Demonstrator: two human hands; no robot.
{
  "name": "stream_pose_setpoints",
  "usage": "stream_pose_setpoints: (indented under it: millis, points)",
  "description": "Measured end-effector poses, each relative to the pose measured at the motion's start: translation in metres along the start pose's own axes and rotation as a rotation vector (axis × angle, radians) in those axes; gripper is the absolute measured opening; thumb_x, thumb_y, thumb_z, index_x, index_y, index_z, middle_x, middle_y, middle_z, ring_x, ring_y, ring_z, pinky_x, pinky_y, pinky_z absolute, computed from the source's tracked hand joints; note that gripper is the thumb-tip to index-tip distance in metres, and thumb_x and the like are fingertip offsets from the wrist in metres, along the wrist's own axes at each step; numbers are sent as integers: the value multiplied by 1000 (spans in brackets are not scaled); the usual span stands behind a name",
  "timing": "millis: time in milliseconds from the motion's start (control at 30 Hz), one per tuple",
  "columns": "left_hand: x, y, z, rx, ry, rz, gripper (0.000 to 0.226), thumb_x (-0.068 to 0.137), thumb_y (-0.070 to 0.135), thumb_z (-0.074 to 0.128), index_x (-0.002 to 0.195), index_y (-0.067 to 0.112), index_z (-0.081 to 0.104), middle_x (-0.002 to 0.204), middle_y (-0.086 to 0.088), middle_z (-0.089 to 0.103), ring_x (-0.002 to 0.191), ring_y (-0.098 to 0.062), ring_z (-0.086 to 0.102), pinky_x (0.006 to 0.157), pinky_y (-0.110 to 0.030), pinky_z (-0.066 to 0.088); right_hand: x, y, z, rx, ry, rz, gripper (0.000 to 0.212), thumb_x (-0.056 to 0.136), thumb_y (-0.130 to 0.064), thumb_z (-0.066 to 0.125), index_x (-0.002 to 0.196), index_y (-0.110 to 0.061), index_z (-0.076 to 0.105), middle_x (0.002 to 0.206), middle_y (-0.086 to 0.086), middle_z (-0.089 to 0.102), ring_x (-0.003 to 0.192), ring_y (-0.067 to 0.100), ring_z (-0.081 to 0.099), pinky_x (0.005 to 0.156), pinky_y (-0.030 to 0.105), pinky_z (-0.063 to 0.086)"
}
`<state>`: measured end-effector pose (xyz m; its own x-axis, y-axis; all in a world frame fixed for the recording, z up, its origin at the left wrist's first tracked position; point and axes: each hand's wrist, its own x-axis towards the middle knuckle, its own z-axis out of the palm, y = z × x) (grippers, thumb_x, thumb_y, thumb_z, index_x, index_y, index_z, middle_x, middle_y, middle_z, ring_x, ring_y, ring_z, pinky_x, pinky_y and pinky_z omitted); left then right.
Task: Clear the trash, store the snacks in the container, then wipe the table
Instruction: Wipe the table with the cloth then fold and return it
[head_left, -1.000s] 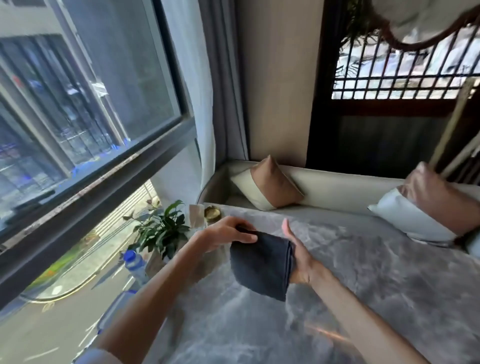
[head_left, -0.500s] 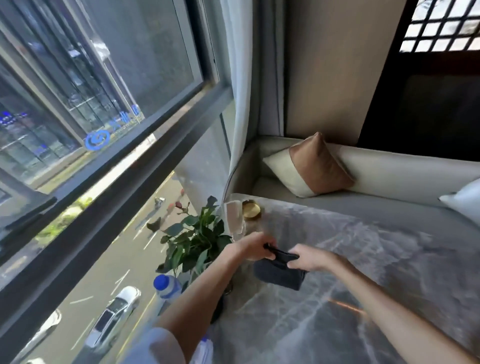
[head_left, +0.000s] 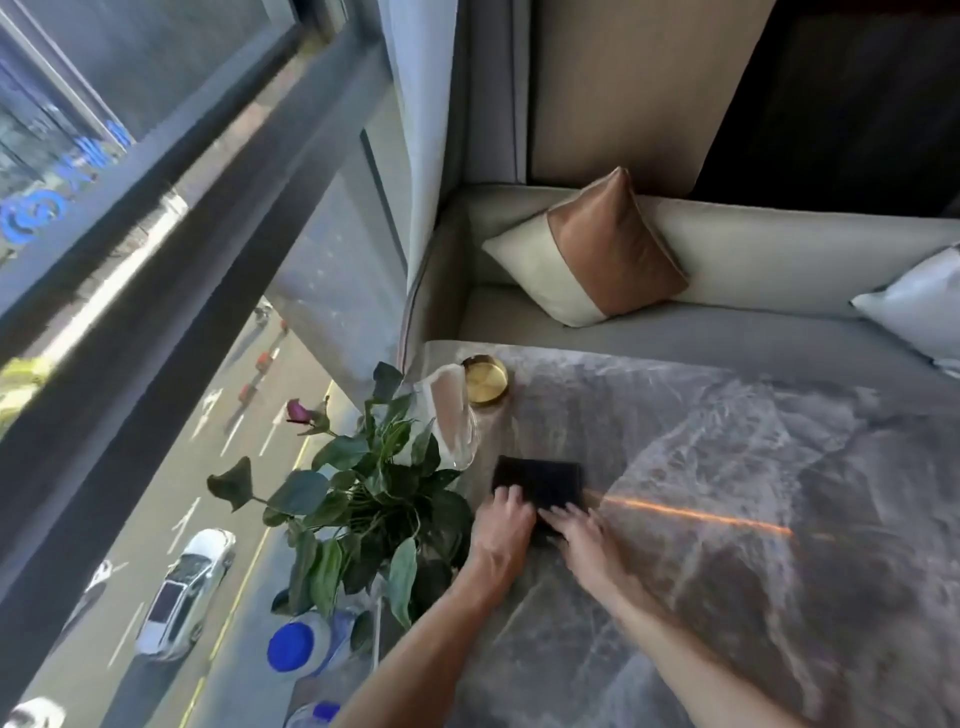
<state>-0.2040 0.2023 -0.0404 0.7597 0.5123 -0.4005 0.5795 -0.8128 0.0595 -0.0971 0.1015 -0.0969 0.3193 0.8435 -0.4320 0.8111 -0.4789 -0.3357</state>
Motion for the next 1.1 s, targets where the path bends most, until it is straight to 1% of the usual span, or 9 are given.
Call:
stream_pose_setpoints:
  millis: [167, 333, 433, 533, 667, 767, 900, 1000, 1100]
  points:
    - [-19, 12, 54, 11, -134, -27, 31, 95, 4, 46, 124, 3, 56, 126, -16, 52, 117, -32, 51, 89, -39, 50, -23, -2, 49, -88, 20, 7, 61, 96, -4, 34, 153, -27, 26, 162, 1, 23, 151, 23, 16, 122, 34, 13]
    - [-35, 17, 78, -6, -106, -30, 31, 93, -2, 44, 123, -3, 55, 126, -20, 48, 118, -35, 49, 85, -40, 52, -47, -19, 54, -152, 180, 42, 63, 65, -9, 82, 123, -28, 68, 130, -1, 66, 122, 20, 61, 105, 35, 48]
    - [-44, 19, 88, -17, -96, -28, 32, 92, -4, 46, 123, -5, 54, 128, -22, 46, 121, -37, 46, 84, -41, 52, -61, -25, 63, -167, 178, 37, 67, 54, -5, 89, 116, -25, 73, 122, 1, 71, 114, 20, 67, 107, 36, 36]
    - [-56, 21, 91, -16, -98, -37, 32, 92, -5, 47, 123, -5, 54, 128, -21, 45, 123, -37, 45, 85, -40, 54, -72, -31, 66, -185, 165, 58, 69, 53, -4, 90, 116, -24, 72, 122, 2, 70, 114, 21, 67, 99, 38, 52]
    - [-72, 28, 98, -14, -100, -30, 33, 93, -6, 45, 125, -6, 53, 129, -21, 45, 126, -38, 43, 87, -39, 55, -86, -28, 74, -167, 89, 55, 62, 91, 1, 51, 147, -23, 41, 156, 5, 36, 146, 27, 31, 121, 41, 21]
    - [-82, 30, 105, -13, -125, -20, 35, 93, -6, 46, 127, -4, 52, 132, -22, 44, 130, -40, 40, 89, -40, 55, -89, -24, 79, -191, -40, 42, 62, 99, -3, 29, 155, -25, 14, 165, 3, 10, 153, 25, 5, 124, 37, 0]
    - [-95, 35, 108, -31, -153, -29, 45, 93, -3, 47, 137, -7, 41, 145, -27, 33, 141, -41, 29, 102, -41, 49, -98, -21, 72, -199, -131, 31, 69, 99, -17, 39, 156, -27, 1, 165, -2, -4, 153, 21, -7, 124, 39, 1]
    - [-112, 39, 107, -76, -214, -97, 62, 94, 0, 49, 150, -3, 22, 161, -24, 4, 151, -34, 5, 112, -39, 41, -109, -22, 60, -225, -265, 43, 76, 98, -39, 43, 155, -27, -6, 164, -4, -15, 152, 23, -13, 124, 44, 0]
    - [-130, 43, 108, -4, -271, -117, 65, 97, 8, 42, 153, 0, 10, 162, -19, -7, 152, -30, 1, 122, -47, 19, -118, -29, 44, -280, -371, 39, 71, 99, -33, 44, 156, -22, 3, 165, 2, -8, 152, 29, 3, 123, 46, 9]
